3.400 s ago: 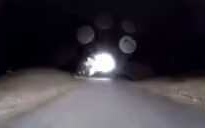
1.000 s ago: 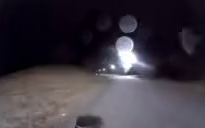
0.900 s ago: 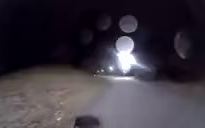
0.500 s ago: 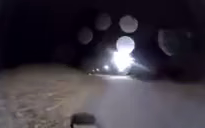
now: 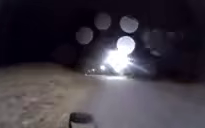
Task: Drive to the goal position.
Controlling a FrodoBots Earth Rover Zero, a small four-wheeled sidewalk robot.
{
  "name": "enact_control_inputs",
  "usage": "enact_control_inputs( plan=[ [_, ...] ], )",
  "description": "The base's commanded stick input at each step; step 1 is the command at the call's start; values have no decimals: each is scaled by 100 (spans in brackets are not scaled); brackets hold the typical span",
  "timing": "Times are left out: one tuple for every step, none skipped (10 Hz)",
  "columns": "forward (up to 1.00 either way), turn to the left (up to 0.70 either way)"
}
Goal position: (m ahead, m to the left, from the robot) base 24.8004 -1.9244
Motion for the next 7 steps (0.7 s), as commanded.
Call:
enact_control_inputs(
  plan=[
    [100, -12],
    [100, -39],
    [100, -24],
    [100, -2],
    [100, 0],
    [100, 0],
    [100, 0]
  ],
)
